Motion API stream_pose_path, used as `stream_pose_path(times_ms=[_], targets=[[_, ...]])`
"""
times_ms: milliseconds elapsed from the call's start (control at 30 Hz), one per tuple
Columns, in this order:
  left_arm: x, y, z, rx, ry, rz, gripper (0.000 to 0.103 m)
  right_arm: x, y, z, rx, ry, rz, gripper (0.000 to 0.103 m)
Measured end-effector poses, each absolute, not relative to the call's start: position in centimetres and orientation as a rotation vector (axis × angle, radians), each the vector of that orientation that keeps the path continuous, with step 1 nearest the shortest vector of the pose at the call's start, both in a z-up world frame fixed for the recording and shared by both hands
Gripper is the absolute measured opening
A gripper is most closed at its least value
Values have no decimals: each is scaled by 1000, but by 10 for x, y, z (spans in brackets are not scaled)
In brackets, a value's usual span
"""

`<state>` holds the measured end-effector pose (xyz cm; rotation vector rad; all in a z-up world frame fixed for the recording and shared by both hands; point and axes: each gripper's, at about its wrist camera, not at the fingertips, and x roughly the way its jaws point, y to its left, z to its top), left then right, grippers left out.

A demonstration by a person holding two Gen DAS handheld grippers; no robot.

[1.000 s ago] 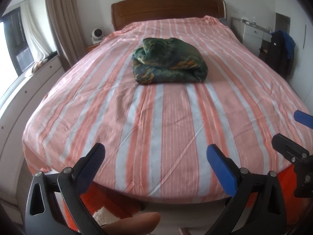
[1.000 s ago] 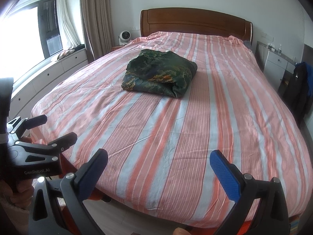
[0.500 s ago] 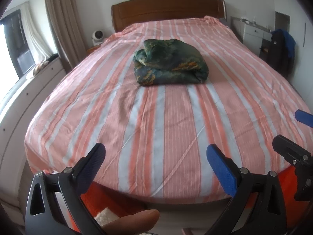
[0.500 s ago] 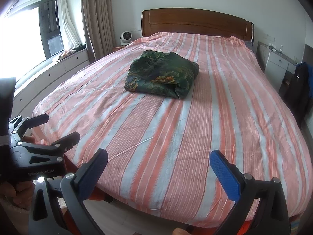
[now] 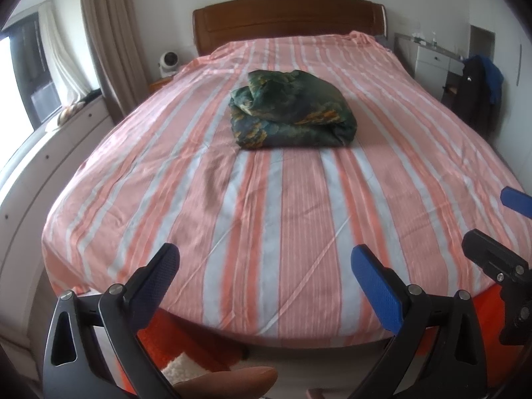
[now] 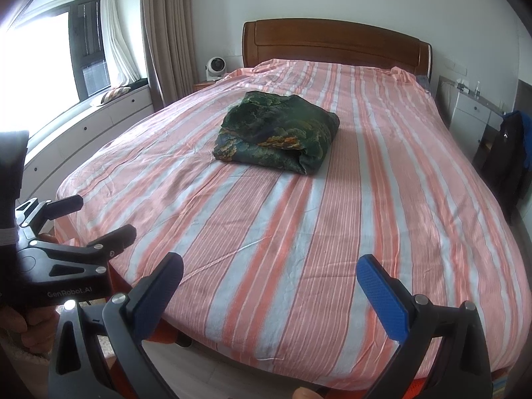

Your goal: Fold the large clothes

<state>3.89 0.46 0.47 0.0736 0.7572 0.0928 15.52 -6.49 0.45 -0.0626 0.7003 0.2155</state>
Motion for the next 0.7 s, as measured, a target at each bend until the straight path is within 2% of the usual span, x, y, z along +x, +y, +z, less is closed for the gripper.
stream_pose_path(times_ms=[700], targets=[[37,0,9,82,746,106,103,156,-74,-1,-48,710,200,103]])
